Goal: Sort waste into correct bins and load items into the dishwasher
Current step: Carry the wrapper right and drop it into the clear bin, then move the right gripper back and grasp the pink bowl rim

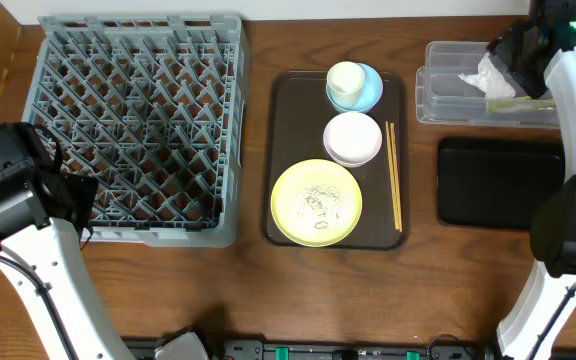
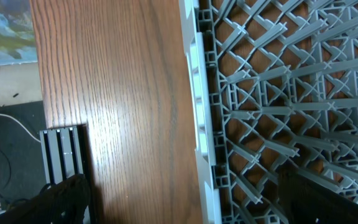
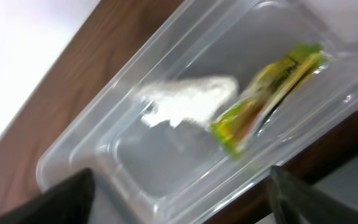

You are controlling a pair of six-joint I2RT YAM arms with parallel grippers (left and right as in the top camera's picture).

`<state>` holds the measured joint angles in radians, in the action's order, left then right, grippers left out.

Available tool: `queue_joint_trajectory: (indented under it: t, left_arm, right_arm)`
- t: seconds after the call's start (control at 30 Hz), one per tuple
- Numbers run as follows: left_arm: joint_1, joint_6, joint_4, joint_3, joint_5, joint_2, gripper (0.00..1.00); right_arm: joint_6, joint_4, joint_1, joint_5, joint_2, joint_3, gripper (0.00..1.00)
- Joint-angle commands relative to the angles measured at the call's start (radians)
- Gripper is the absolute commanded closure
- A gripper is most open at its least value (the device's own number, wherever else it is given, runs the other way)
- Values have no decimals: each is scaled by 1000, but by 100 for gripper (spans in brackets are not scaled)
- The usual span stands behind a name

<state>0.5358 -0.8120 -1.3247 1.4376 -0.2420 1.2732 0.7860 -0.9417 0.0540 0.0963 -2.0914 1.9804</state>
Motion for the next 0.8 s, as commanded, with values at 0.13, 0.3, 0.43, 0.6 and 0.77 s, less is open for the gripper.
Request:
queue_joint_trajectory:
  t: [0.13,0.3,0.43,0.6,0.77]
  left_arm:
    - [5,-5,-3,10,-9,-6,2]
    - [5,-5,-3,10,-9,-6,2]
    - [5,-5,-3,10,-9,-6,2]
    - [5,-5,-3,10,-9,-6,2]
    - [5,-5,-3,10,-9,-6,2]
  right_arm:
    - [-517,35,-42,-674,85,-2,5]
    - [-708,-59,-132,-845,100,-2,3]
    - [-739,-125,-246,-719,96,-7,1]
    - [-739,-121,-410,-442,93,-45,1]
    - [-726,-29,-570,-250,93,-137,1]
